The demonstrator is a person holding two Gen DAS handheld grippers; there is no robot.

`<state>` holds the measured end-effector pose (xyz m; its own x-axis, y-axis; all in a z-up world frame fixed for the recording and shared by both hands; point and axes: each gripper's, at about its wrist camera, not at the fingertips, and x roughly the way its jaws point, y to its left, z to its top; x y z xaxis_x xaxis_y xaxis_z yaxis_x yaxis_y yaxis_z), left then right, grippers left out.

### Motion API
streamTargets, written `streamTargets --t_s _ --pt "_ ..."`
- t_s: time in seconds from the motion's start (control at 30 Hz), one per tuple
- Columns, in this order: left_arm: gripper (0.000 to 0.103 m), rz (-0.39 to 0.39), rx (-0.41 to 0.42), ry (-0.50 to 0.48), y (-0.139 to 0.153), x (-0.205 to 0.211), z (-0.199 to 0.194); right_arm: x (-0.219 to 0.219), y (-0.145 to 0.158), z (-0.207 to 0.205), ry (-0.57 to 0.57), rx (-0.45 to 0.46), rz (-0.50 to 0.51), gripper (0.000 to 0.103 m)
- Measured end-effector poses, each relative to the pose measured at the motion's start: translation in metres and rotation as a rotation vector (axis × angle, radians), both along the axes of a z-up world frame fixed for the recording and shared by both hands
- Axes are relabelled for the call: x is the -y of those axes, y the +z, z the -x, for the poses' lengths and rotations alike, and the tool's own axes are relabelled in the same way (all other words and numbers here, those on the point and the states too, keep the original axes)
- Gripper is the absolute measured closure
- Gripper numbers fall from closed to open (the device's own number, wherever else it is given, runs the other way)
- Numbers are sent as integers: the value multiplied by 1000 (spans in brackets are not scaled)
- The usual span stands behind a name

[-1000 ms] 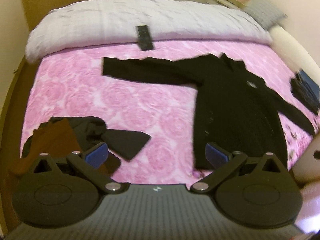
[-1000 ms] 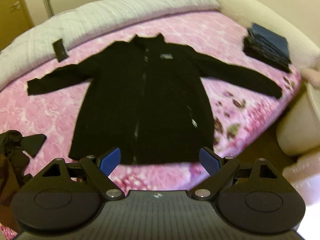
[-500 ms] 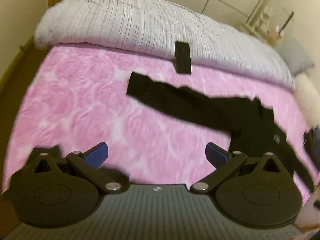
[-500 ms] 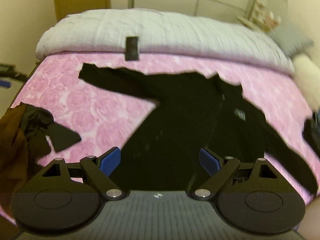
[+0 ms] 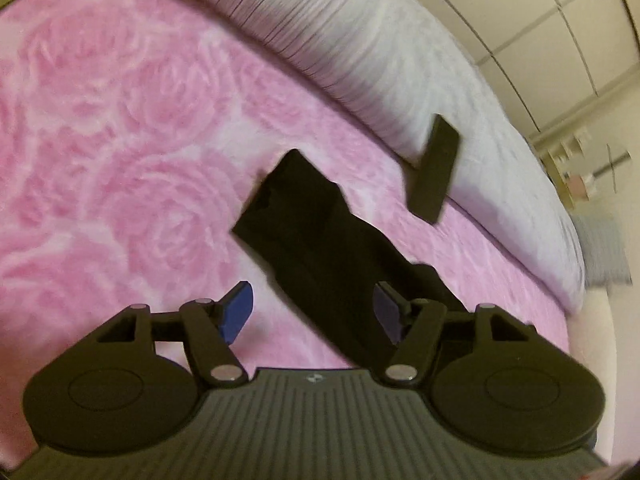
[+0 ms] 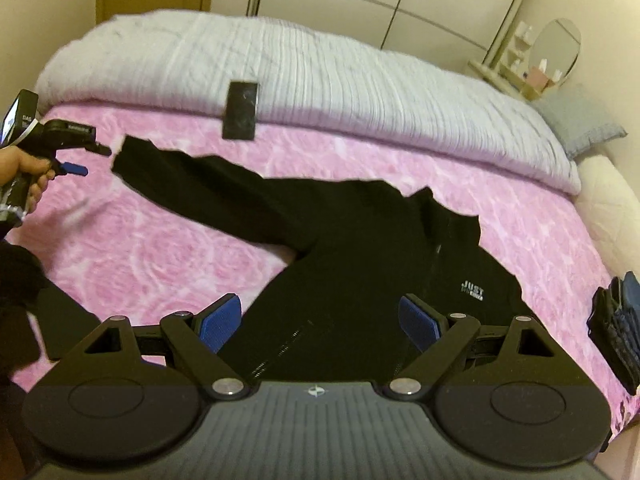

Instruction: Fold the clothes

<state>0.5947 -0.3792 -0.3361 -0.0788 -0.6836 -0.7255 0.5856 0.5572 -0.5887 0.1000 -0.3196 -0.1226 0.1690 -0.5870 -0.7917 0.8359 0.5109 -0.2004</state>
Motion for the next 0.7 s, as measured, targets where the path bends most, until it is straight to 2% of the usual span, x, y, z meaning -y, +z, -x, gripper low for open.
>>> streamTargets --t_s 0.17,0.23,0.37,0.43,0.5,0.57,0.7 --pt "41 -15 -31 87 -39 13 -7 27 -30 -13 26 -4 -44 15" --pt "41 18 -23 116 -46 15 -8 38 -40 -17 46 -4 -58 15" --pt "45 20 39 128 -49 21 -7 52 -48 -21 72 4 -58 15" --pt "70 18 72 132 -50 24 -6 59 -51 -20 75 2 -53 15" --pt "83 27 79 140 -51 24 -7 64 -52 -16 65 2 -54 16" --pt "88 54 68 148 -45 18 -7 69 -53 -12 48 2 -59 16" --pt "93 139 138 126 -8 11 14 76 -53 -4 28 2 -59 16"
